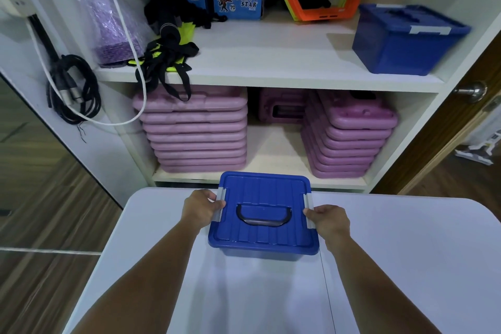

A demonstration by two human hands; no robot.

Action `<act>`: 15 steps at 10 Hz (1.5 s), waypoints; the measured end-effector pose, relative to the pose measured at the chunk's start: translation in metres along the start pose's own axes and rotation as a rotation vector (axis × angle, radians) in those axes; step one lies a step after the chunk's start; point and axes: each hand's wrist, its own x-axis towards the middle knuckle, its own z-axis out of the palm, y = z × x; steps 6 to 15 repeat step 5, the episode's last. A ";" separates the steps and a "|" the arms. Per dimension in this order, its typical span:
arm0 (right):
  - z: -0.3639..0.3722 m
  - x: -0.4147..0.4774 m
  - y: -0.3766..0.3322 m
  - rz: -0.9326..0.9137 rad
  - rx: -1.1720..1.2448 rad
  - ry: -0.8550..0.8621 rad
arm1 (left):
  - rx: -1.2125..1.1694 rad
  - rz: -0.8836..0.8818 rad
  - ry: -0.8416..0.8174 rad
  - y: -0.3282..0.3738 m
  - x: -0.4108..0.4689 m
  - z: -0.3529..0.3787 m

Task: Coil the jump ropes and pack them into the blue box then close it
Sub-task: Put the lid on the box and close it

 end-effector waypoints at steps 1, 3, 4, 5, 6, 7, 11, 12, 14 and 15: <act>0.002 -0.006 0.000 -0.034 -0.048 0.010 | 0.168 0.062 0.002 0.003 -0.006 -0.003; -0.003 -0.027 0.002 -0.196 0.024 0.045 | 0.352 0.236 0.053 0.007 -0.024 -0.016; -0.015 -0.042 -0.002 -0.300 0.081 0.059 | 0.299 0.308 0.033 0.014 -0.048 -0.032; -0.025 -0.072 0.014 -0.367 0.135 0.051 | 0.209 0.360 -0.053 0.000 -0.090 -0.044; -0.025 -0.072 0.014 -0.367 0.135 0.051 | 0.209 0.360 -0.053 0.000 -0.090 -0.044; -0.025 -0.072 0.014 -0.367 0.135 0.051 | 0.209 0.360 -0.053 0.000 -0.090 -0.044; -0.025 -0.072 0.014 -0.367 0.135 0.051 | 0.209 0.360 -0.053 0.000 -0.090 -0.044; -0.025 -0.072 0.014 -0.367 0.135 0.051 | 0.209 0.360 -0.053 0.000 -0.090 -0.044; -0.025 -0.072 0.014 -0.367 0.135 0.051 | 0.209 0.360 -0.053 0.000 -0.090 -0.044; -0.025 -0.072 0.014 -0.367 0.135 0.051 | 0.209 0.360 -0.053 0.000 -0.090 -0.044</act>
